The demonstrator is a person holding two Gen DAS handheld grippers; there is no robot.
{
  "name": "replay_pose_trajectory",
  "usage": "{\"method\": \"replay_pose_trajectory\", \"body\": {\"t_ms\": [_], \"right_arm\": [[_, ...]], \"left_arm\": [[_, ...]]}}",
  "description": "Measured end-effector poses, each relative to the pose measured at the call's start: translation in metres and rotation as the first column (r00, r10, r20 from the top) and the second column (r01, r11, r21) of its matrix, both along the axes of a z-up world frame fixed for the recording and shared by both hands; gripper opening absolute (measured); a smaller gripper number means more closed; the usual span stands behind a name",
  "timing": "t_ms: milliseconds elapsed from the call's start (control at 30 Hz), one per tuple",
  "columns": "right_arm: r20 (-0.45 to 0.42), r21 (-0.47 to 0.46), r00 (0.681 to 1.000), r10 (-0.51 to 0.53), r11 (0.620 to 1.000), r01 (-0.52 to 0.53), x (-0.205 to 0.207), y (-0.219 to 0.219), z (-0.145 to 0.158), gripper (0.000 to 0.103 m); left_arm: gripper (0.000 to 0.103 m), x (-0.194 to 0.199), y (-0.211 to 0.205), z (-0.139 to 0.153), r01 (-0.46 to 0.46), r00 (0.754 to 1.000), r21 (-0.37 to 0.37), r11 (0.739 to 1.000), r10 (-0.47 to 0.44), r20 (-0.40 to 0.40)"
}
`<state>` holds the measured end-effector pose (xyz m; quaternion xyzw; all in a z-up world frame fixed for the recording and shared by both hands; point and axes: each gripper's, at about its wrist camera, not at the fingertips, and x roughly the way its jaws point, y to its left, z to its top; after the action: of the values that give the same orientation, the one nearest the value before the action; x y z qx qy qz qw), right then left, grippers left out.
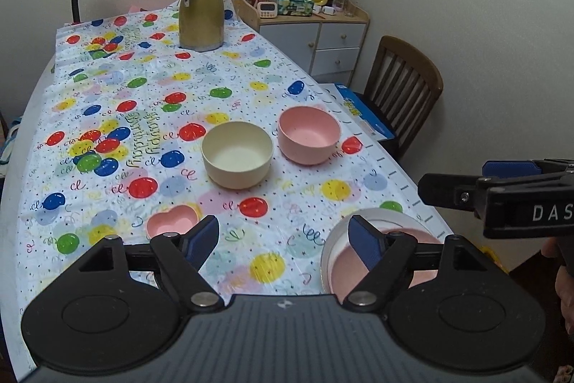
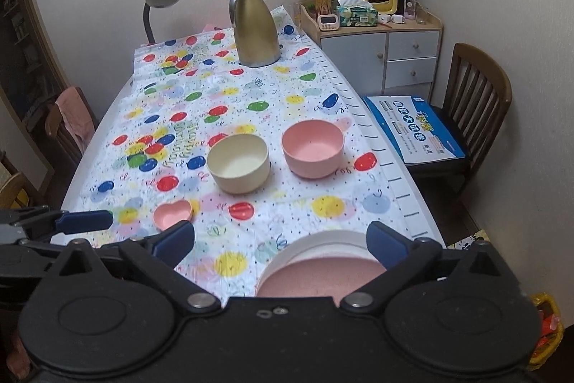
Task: Organize plates and bowls
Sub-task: 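Move both grippers toward the pink bowl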
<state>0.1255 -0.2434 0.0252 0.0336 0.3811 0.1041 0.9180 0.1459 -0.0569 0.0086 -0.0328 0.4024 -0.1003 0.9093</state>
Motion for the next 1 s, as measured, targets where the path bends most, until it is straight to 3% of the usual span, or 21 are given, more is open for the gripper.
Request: {"method": "replay_pose_trajectory", "body": {"t_ms": [567, 1000], "right_arm": [[-0.066, 0.002, 0.997, 0.038, 0.999, -0.038, 0.122, -0.033, -0.006, 0.102], [-0.169, 0.012, 0.985, 0.041, 0.999, -0.039, 0.21, -0.057, -0.049, 0.095]], "left_arm": [[0.079, 0.104, -0.032, -0.023, -0.119, 0.99, -0.006, 0.993, 0.118, -0.078], [0.079, 0.181, -0.046, -0.056, -0.181, 0.974, 0.008, 0.983, 0.181, -0.139]]}}
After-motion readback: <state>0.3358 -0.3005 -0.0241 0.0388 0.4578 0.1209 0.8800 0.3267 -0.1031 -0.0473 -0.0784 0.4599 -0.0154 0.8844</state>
